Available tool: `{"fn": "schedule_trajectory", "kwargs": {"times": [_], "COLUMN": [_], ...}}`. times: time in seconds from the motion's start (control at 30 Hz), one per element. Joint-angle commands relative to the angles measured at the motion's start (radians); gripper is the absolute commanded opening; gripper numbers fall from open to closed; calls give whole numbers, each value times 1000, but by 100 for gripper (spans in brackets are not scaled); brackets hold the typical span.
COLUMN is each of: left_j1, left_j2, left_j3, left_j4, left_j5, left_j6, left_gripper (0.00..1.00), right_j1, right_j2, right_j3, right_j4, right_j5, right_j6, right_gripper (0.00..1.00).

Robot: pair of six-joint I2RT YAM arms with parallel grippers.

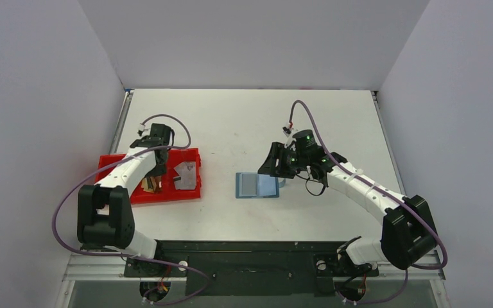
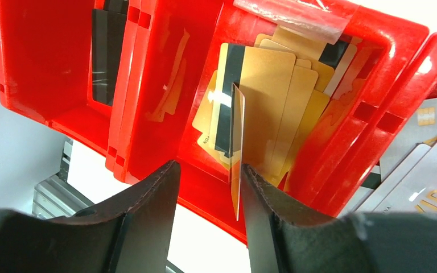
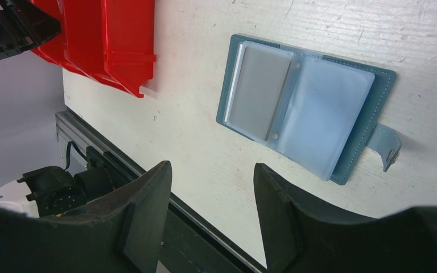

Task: Take the credit cards out of the card holder
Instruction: Place the credit card in the storage box.

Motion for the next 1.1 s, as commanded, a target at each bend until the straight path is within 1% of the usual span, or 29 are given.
{"fn": "schedule_trajectory", "kwargs": {"times": [0.0,0.2,0.33,0.47,0.5,0.53,0.63,0.67,0.73,0.8,0.93,1.07], "left_j1": [7,7,6,4,4,3,-2,-7,-44,-124,-243,-289], "left_j2": [-60,-125,-182,-231,-250,-269,-295,-298,-301,-308,-296,-279], "left_j3": [47,68,80,78,65,57,-2,-12,-37,-61,-99,-151], "left_j4": [5,6,10,20,28,50,122,151,188,230,340,441], "left_j5": [29,79,158,332,406,449,680,714,787,813,861,890], "left_j6": [-15,-16,-15,-30,-37,-55,-120,-134,-169,-205,-292,-365], "left_gripper": [42,43,44,44,44,44,45,45,45,45,45,45], "right_j1": [10,31,46,70,74,86,113,127,153,176,216,242], "right_j2": [-21,5,29,59,65,78,111,130,155,185,263,317], "right_j3": [21,35,51,67,74,78,93,100,107,118,149,169], "right_j4": [6,5,-14,-35,-37,-38,-38,-36,-24,-18,-21,-20], "right_j5": [11,37,80,137,147,168,225,254,293,333,389,454], "right_j6": [-17,-13,-20,-26,-26,-22,-10,-7,8,20,40,59], "right_gripper": [52,51,51,51,51,51,51,50,50,50,49,49]}}
